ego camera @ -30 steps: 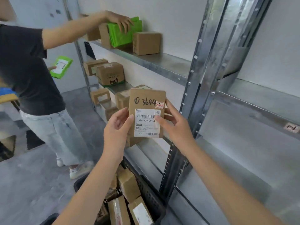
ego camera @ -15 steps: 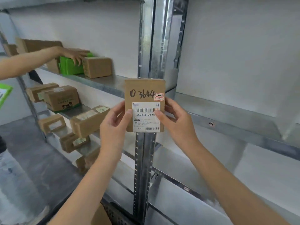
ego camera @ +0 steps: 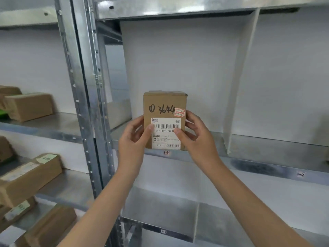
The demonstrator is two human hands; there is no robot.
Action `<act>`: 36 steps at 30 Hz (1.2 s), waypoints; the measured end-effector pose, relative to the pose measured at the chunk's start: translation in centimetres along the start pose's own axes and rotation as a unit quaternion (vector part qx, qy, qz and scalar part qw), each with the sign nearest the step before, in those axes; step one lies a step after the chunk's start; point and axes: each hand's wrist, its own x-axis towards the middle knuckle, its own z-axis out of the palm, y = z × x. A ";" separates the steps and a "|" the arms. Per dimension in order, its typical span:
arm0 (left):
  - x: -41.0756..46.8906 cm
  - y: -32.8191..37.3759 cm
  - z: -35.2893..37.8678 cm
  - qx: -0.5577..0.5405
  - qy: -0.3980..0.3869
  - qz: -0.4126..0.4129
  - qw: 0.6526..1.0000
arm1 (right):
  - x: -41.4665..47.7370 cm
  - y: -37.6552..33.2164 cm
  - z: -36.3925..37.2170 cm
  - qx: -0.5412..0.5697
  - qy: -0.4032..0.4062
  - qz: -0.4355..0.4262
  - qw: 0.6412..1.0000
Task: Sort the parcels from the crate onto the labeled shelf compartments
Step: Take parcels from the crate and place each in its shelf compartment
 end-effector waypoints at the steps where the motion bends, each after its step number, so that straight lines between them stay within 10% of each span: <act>1: -0.1 -0.6 1.0 -0.008 -0.008 -0.006 1.000 | -0.1 0.5 -0.9 -0.006 0.008 0.002 1.000; 27: 1.2 -7.4 8.4 0.050 -0.116 -0.001 0.992 | 0.8 5.5 -6.4 -0.172 0.024 0.017 0.985; 36: 1.3 -6.9 6.7 0.059 -0.082 -0.005 0.995 | 1.0 1.6 -7.1 -0.291 0.104 -0.101 0.946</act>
